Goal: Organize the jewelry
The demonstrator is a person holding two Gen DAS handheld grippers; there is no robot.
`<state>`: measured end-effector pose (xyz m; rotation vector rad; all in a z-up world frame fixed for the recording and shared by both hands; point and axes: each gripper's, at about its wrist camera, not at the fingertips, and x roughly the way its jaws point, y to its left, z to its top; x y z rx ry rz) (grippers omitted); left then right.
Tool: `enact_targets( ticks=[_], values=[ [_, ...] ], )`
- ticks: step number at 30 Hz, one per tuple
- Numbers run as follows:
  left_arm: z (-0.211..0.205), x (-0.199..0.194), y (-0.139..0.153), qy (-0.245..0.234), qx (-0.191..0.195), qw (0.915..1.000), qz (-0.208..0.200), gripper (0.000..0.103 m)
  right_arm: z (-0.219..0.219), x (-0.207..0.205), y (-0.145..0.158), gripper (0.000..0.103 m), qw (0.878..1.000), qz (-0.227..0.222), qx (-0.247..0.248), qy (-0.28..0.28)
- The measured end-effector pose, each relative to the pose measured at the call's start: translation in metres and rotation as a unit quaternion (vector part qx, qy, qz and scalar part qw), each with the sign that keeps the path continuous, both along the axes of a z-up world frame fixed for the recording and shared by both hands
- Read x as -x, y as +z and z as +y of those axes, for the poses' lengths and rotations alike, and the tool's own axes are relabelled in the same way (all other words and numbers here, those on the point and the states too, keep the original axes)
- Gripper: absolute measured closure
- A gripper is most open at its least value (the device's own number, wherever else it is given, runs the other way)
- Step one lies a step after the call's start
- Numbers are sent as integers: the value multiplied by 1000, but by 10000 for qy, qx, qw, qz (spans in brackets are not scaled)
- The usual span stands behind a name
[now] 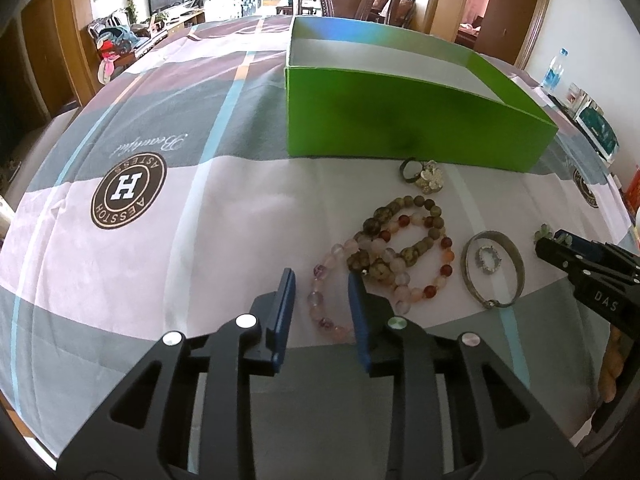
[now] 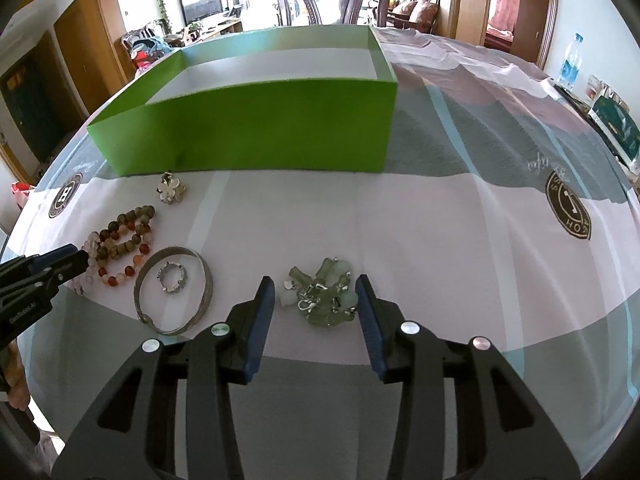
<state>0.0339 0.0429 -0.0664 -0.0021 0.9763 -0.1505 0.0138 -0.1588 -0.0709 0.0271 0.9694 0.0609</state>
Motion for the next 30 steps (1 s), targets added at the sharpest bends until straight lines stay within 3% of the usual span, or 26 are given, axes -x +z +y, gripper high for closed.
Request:
enact_targets(
  ticks=[11,30],
  values=[
    [-15,14,-3,179,-367,9987,-303,73,6,-3,-1,61,9998,-52,171,82],
    [-16,18,-3,130,-334,9987,-348,69,9,2,-2,54,9997,-98,190,74]
  ],
)
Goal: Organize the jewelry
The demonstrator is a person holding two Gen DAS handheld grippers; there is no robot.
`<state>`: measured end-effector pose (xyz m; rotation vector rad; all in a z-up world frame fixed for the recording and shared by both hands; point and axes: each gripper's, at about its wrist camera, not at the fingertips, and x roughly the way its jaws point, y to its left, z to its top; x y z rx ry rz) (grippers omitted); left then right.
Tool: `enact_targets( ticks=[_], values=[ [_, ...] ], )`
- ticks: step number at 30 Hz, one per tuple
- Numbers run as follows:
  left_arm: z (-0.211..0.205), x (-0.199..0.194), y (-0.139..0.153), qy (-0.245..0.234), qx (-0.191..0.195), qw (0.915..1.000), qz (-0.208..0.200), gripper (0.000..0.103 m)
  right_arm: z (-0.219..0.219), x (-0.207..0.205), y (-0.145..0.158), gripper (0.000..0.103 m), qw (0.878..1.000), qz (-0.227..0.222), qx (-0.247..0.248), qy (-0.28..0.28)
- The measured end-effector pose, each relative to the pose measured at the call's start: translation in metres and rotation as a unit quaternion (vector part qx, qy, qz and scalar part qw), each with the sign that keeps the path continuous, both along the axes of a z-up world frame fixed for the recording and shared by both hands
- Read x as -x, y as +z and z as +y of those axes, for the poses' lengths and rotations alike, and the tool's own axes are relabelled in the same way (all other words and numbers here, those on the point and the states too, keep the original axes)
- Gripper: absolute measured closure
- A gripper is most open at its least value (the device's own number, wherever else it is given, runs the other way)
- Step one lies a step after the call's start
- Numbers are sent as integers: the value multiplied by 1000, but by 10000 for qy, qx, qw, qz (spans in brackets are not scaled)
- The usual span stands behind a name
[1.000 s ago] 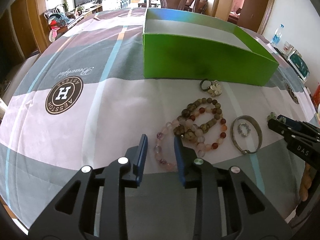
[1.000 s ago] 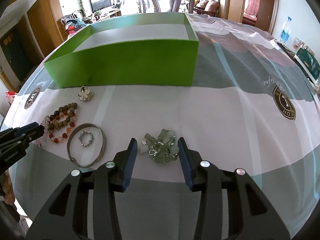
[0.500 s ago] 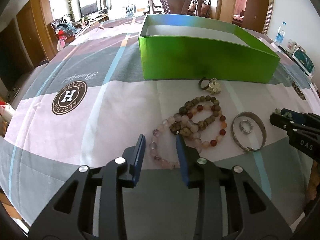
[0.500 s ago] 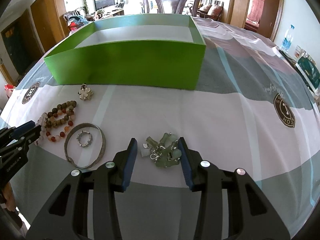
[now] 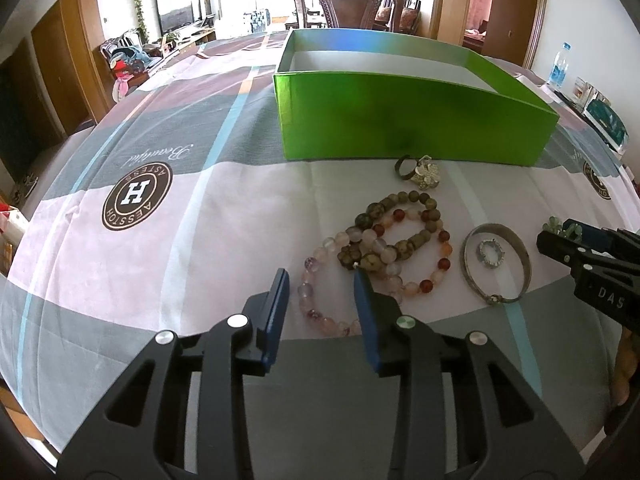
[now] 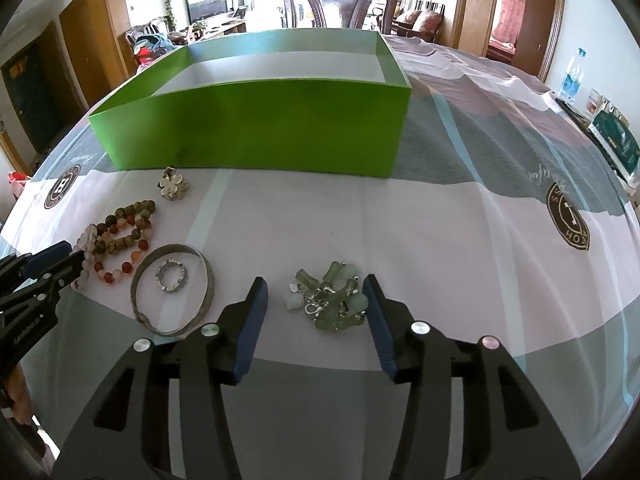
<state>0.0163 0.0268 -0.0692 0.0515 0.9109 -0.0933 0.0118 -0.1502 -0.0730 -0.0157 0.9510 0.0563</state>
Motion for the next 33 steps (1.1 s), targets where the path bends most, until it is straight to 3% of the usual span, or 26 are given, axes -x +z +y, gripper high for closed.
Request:
enact_targets(
  ticks=[33],
  values=[
    [-7,-1,0,-62,-31,10000,-13,64,6,-1,0,48,9999,-101,29,29]
  ],
)
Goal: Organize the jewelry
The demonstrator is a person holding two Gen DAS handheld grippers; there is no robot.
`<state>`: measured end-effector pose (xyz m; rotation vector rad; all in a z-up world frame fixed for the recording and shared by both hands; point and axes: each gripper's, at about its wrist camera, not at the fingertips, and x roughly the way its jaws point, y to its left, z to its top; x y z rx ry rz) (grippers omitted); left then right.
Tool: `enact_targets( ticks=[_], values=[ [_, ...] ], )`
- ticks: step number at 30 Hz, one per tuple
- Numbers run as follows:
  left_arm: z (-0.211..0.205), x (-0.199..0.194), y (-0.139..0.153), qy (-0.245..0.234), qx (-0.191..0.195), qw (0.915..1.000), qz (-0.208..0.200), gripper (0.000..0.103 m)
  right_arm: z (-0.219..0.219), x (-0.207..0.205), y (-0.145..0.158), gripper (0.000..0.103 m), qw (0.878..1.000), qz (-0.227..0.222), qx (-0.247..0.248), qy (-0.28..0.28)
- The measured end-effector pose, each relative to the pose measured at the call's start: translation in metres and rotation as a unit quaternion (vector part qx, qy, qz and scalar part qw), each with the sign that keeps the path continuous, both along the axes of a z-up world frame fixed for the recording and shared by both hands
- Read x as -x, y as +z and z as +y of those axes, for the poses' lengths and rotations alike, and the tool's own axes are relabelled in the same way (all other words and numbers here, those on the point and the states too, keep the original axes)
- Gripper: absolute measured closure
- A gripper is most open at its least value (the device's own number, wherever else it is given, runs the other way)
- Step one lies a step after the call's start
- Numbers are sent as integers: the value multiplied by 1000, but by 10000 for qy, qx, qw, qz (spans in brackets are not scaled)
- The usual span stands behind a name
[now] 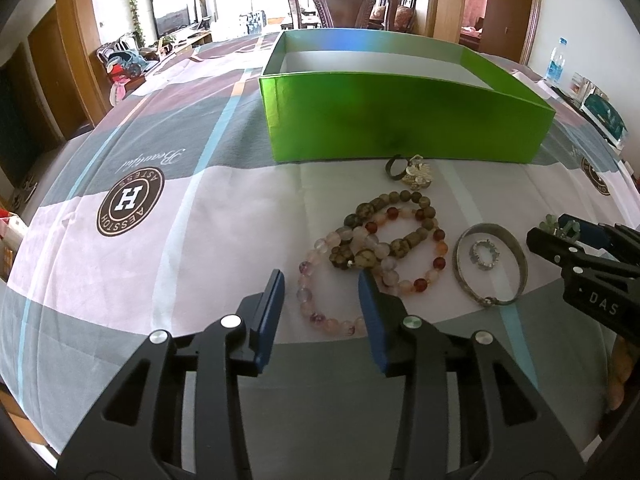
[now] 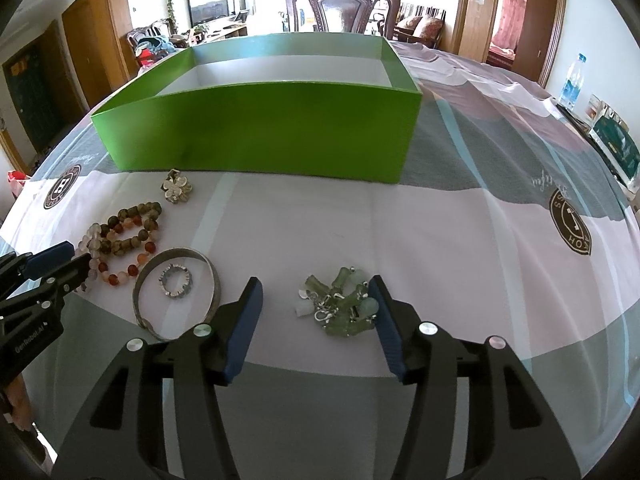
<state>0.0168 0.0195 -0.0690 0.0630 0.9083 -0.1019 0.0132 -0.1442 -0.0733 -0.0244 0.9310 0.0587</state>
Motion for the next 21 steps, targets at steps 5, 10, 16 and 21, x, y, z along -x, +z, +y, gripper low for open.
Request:
enact_targets(
  ticks=[5,10,16,21],
  values=[
    [0,1,0,-36,47,10000,-13,71,0,0,0,49,10000,-23,-5,3],
    [-2,2,1,-84,65,9999,-22,90,0,1,1,72,10000,-52,-31,56],
    [3,0,2,-139,254,9996,51,95,3,1,3,78,9999,-79,19,112],
    [14,-4,17,-246,537,9982,55,95,1,1,19,95,9997,-217,-70,99]
  ],
)
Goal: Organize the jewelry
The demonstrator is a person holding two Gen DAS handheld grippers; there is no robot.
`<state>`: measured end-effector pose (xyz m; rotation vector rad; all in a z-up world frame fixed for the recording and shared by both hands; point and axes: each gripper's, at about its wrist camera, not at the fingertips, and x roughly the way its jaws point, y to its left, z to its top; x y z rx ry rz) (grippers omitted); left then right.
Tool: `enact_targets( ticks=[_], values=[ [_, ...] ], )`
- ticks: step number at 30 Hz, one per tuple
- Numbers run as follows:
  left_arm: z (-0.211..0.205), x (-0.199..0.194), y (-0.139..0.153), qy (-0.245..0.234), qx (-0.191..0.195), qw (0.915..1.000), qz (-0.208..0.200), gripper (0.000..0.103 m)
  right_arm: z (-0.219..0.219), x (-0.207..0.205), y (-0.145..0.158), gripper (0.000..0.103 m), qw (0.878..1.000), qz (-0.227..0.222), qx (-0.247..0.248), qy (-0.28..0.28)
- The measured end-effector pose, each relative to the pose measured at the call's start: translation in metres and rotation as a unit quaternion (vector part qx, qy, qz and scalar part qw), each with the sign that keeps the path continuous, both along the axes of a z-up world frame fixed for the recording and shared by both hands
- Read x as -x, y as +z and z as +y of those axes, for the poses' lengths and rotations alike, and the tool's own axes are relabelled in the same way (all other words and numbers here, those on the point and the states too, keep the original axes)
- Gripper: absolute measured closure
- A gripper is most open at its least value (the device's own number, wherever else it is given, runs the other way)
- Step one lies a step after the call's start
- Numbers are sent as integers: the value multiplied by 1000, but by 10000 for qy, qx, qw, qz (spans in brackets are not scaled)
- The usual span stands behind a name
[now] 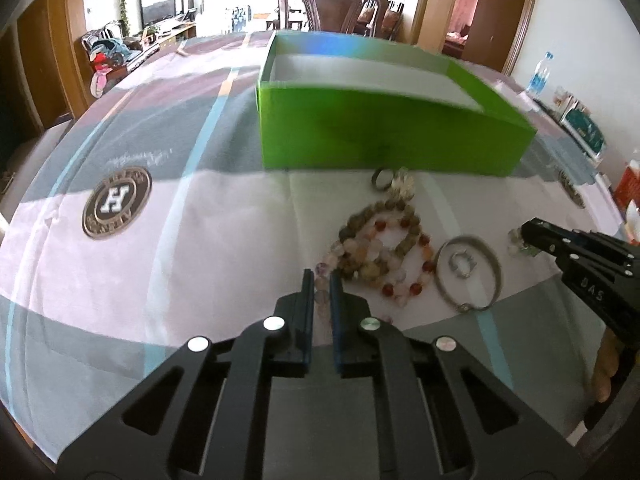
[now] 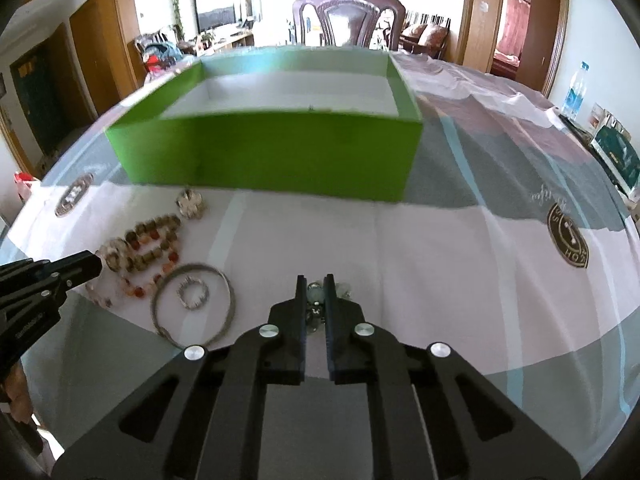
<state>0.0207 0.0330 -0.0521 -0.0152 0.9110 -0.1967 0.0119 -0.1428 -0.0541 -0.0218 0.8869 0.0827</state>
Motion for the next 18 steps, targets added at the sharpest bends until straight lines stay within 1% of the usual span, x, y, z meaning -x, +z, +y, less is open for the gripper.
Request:
enact_targets(
  ticks=[4,7,13,15,18],
  values=[
    [5,1,25,-79,202,9995,-242,95,-3,2,12,95,9999,-163,-46,-17],
    [5,3,38,-80,221,9990,-390,95,-7,4,21,95,9996,-288,-70,-20],
    [4,0,53,-108,317,9983,-478,95,-11,2,30,95,9993,-352,-99,-5],
    [3,-1,64,-149,344,9976,-590,95,-10,3,38,95,9989,-454,-121,34],
    [0,-6,84,-226,363,9958,-811,95,-9,0,58,95,9972,-727,-126,81]
  ],
)
